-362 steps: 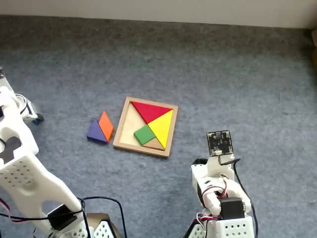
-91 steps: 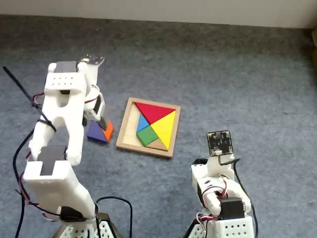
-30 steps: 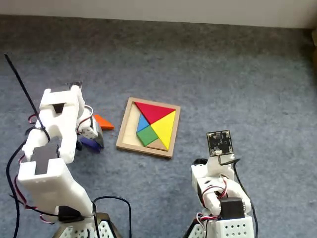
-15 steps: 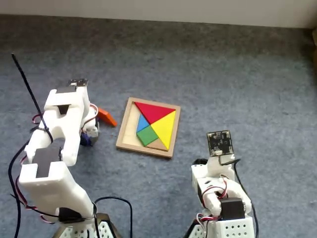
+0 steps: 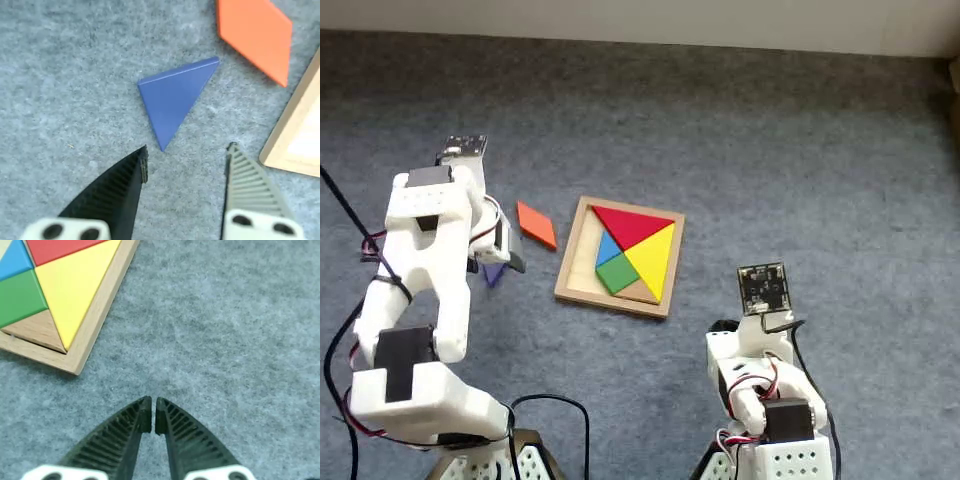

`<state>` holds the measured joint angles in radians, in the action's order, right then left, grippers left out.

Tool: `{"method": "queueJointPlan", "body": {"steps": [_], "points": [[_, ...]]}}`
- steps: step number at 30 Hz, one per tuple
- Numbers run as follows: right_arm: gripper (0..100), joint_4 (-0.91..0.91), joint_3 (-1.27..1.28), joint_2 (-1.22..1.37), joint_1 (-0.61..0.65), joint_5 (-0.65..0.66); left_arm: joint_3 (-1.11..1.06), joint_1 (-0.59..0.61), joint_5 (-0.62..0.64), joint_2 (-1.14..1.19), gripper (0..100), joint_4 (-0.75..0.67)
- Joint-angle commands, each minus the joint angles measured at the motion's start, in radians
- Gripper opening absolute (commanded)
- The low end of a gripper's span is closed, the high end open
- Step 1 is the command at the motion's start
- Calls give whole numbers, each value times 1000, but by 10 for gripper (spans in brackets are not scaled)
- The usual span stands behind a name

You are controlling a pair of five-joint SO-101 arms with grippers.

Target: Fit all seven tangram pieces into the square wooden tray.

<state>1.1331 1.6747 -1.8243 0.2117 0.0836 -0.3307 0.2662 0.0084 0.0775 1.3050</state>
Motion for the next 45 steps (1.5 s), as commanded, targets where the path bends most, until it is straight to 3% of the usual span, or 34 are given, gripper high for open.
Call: {"method": "queueJointPlan", "body": {"steps": [1, 6, 15, 25, 40, 45], "points": [[29, 4, 107, -12, -13, -3, 5, -1, -107, -51, 287, -20], [29, 4, 107, -12, -13, -3, -4, 30, -204, -48, 287, -155], [29, 4, 107, -12, -13, -5, 61, 35, -322, 97, 287, -195], [29, 4, 107, -12, -13, -5, 269, 31, -327, 311, 256, -127], [29, 4, 107, -12, -13, -3, 274, 28, -387, 329, 255, -58], [29, 4, 107, -12, -13, -3, 274, 2, -391, 332, 204, -63]]}}
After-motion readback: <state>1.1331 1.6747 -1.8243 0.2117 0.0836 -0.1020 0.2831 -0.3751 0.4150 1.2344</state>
